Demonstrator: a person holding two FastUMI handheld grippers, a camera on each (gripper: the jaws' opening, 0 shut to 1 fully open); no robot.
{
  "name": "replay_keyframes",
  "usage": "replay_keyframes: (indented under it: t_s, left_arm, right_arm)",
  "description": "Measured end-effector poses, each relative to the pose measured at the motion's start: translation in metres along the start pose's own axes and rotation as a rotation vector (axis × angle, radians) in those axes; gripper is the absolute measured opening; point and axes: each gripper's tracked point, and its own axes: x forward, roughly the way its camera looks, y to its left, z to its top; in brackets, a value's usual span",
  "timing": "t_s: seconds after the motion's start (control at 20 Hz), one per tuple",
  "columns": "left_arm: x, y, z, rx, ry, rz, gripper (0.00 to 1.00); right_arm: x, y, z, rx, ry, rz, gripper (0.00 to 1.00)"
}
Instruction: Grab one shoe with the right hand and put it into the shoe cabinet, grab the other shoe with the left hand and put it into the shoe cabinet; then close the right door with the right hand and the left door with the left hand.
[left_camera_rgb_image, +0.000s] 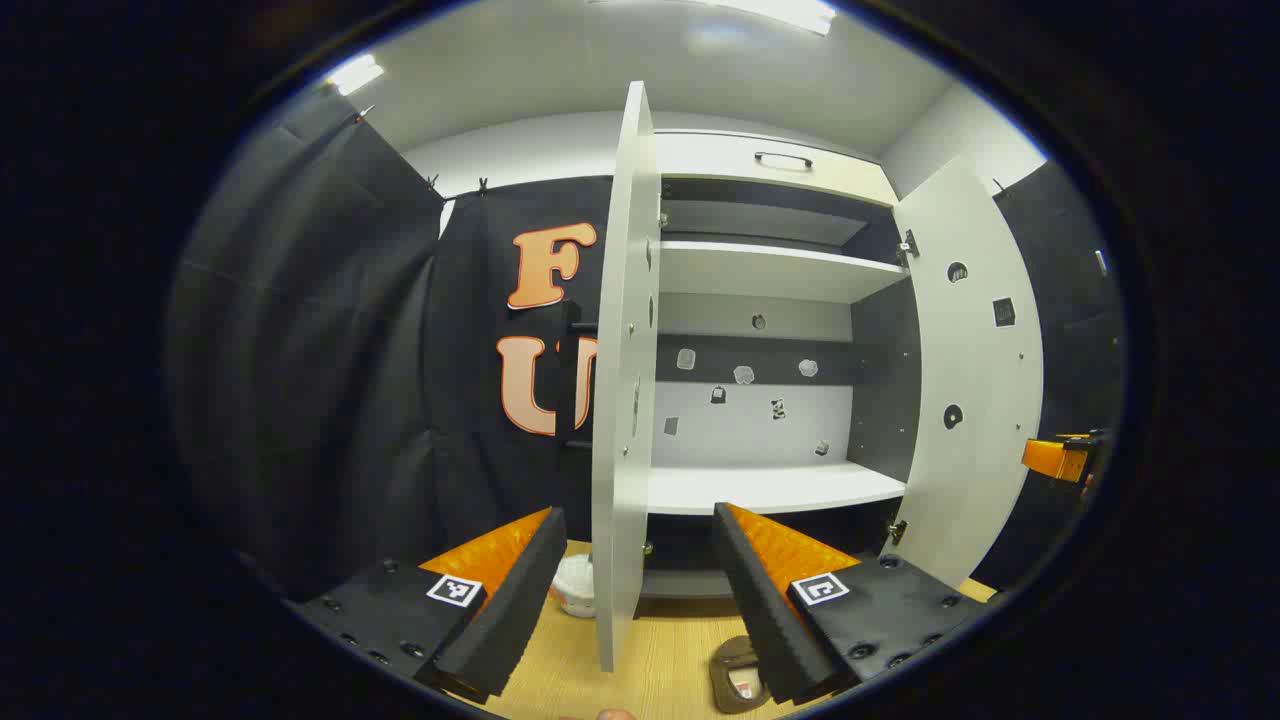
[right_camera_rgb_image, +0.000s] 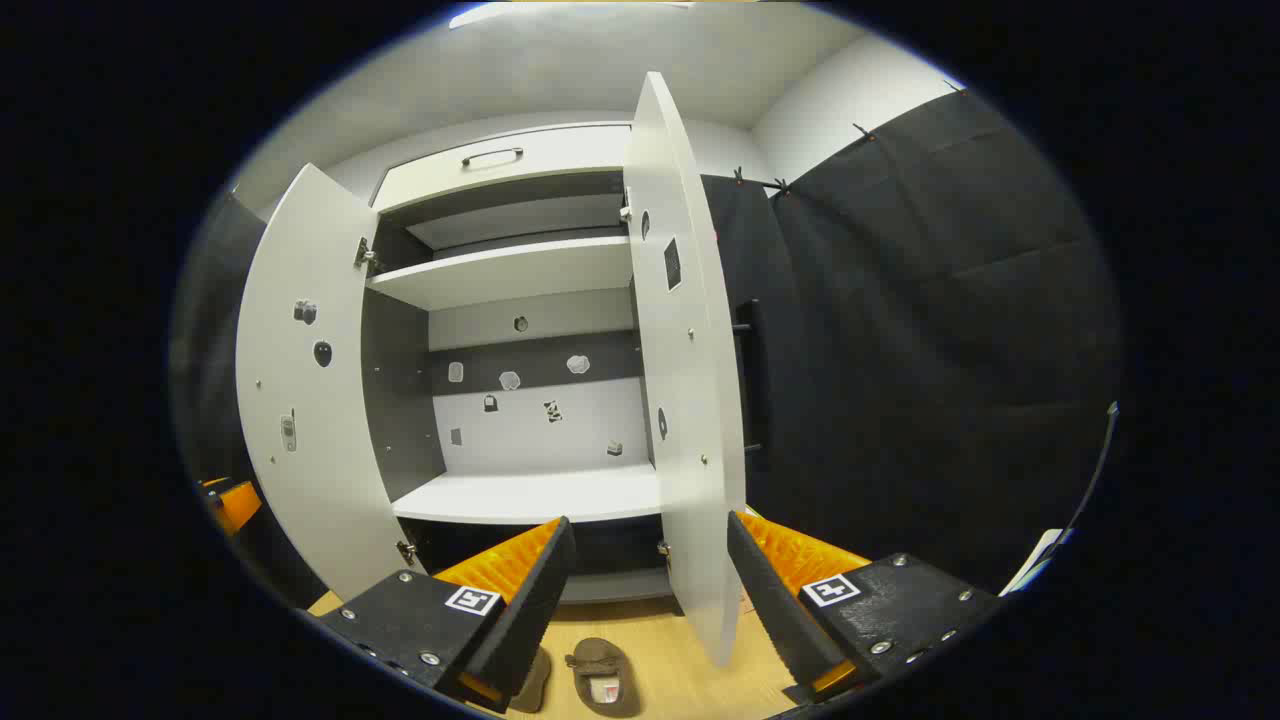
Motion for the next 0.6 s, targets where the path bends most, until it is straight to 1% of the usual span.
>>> replay_keyframes:
  t_s: [0.05, 0.1, 0.15, 0.2, 0.35, 0.4, 0.5, 0.55, 0.6]
  left_arm:
    - [0.001, -0.002, 0.001, -0.004, -0.001, -0.004, 0.94]
    - [0.004, -0.004, 0.003, -0.012, -0.002, -0.009, 0.96]
    - [0.006, -0.005, 0.004, -0.021, -0.002, -0.015, 0.96]
    - [0.008, -0.007, 0.005, -0.028, 0.0, -0.02, 0.94]
    - [0.014, -0.008, 0.006, -0.024, -0.003, -0.022, 0.94]
    - [0.016, -0.009, 0.008, -0.025, -0.008, -0.025, 0.99]
    - [0.018, -0.011, 0.009, -0.029, -0.011, -0.031, 0.94]
    - [0.019, -0.01, 0.01, -0.028, -0.014, -0.032, 0.96]
    - [0.02, -0.01, 0.01, -0.025, -0.016, -0.034, 0.96]
  right_arm:
    - [0.002, 0.001, 0.001, 0.004, 0.0, 0.002, 0.94]
    - [0.004, 0.0, 0.002, 0.002, -0.001, -0.001, 0.94]
    - [0.005, 0.0, 0.003, -0.006, -0.002, -0.002, 0.94]
    - [0.006, 0.002, 0.003, -0.014, -0.003, 0.001, 0.94]
    - [0.006, 0.007, 0.004, -0.028, -0.004, 0.011, 0.94]
    - [0.006, 0.007, 0.004, -0.032, -0.005, 0.011, 0.94]
    - [0.008, 0.009, 0.003, -0.034, -0.001, 0.011, 0.94]
    - [0.008, 0.01, 0.001, -0.034, 0.002, 0.014, 0.94]
    - [0.009, 0.012, 0.0, -0.038, 0.004, 0.015, 0.94]
